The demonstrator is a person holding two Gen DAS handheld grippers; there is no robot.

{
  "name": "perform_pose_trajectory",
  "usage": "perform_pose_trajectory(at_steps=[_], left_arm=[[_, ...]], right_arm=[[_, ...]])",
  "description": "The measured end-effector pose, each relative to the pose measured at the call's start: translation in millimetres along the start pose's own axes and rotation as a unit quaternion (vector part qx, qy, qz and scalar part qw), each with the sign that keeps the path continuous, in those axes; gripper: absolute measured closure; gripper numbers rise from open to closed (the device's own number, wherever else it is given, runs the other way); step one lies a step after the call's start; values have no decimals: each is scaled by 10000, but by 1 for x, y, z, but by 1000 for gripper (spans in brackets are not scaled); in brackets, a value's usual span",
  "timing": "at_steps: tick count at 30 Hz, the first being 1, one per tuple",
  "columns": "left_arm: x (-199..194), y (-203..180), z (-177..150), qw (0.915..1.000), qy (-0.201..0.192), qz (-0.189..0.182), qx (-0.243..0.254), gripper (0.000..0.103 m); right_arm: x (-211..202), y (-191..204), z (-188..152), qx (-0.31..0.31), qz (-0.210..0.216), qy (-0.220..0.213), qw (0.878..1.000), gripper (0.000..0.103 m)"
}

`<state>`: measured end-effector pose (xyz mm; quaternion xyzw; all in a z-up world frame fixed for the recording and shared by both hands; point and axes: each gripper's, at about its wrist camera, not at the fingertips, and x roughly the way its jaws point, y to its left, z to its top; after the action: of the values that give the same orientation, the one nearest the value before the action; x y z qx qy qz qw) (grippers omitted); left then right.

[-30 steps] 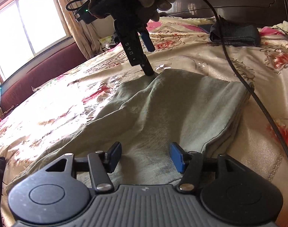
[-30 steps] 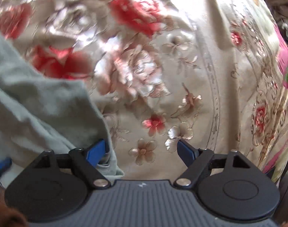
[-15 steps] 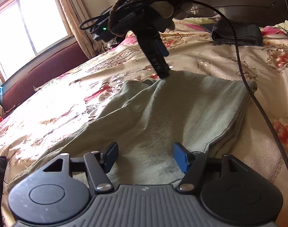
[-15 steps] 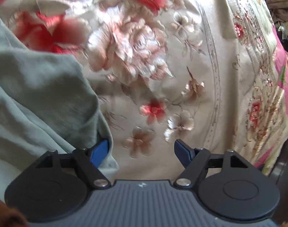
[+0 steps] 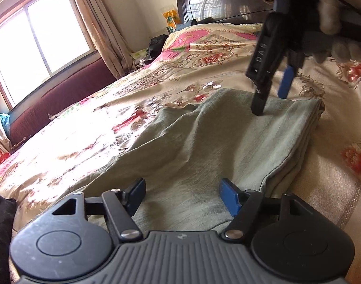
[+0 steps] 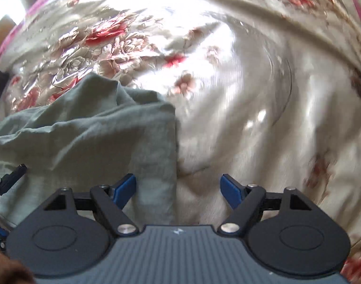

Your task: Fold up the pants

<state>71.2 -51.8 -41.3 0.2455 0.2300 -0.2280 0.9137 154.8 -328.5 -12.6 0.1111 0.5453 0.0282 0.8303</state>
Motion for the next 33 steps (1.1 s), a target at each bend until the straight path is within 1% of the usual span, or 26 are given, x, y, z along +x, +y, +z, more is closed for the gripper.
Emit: perform_pose_trajectory(at_steps=[1,2,5,6,8,10,12,14,15,16,17,19,20,21,22,24,26,27,28,29,30,31,32,33], left_arm=[[-3,-1,0,10000,4,81,41,20],[-6,-3,0,9998,27,178,85,20],[-11,-5,0,9987,88,441,236,19],[-12,-5,0,9984,107,503,249,18],[-12,-3,0,9983,150,538,183,17],[-10,0,1,9984,223,523,79,16],[-9,1,1,9981,282,539,11,16],[-10,0,0,9980,289,561,9,16],[-10,-1,-1,9980,280,573,25,16],[-10,-1,-1,9980,272,579,29,16],[-10,-2,-1,9979,264,583,29,16],[-9,-2,-1,9980,248,583,41,16],[-8,-2,-1,9980,249,580,48,16],[-7,-3,-1,9980,249,578,54,16],[-8,-3,-1,9980,242,579,61,16],[-6,-3,-1,9980,219,584,91,16],[-6,-3,0,9979,215,594,109,16],[-6,-2,0,9980,215,595,87,15],[-5,-2,0,9981,210,583,53,15],[-4,-1,-1,9982,203,568,35,15],[-3,-2,-1,9983,195,555,48,15],[-1,-2,-1,9982,188,556,78,15],[0,-3,0,9982,200,561,94,15],[1,-3,1,9981,241,555,99,15]], right_arm=[[-2,-4,-7,59,131,-239,9996,22],[-3,-8,-11,170,281,-366,9988,22],[-14,-16,-20,438,1051,-473,9924,23],[-15,-15,-21,389,1184,-482,9910,23],[-15,-17,-24,265,1301,-475,9900,23],[-9,-28,-26,479,1520,-551,9857,23],[-4,-39,-30,745,1795,-669,9787,25],[-4,-47,-30,842,2057,-748,9721,33],[-4,-51,-31,852,2256,-755,9675,42],[-3,-56,-32,860,2435,-742,9632,46],[-1,-60,-33,861,2500,-739,9616,47],[10,-70,-32,1035,2632,-633,9571,56],[14,-74,-31,1240,2735,-644,9517,59],[18,-75,-30,1368,2953,-703,9429,60],[21,-72,-27,1375,3122,-719,9373,60],[30,-61,-23,1269,3292,-618,9336,61],[33,-55,-24,1200,3553,-515,9256,64],[33,-54,-26,1146,3589,-501,9250,64],[35,-55,-27,1161,3539,-500,9267,70],[39,-57,-28,1266,3490,-487,9272,72],[44,-58,-28,1471,3497,-512,9238,78],[47,-57,-28,1644,3481,-561,9212,81],[48,-54,-28,1791,3376,-599,9222,87],[46,-49,-28,1860,3240,-624,9255,95]])
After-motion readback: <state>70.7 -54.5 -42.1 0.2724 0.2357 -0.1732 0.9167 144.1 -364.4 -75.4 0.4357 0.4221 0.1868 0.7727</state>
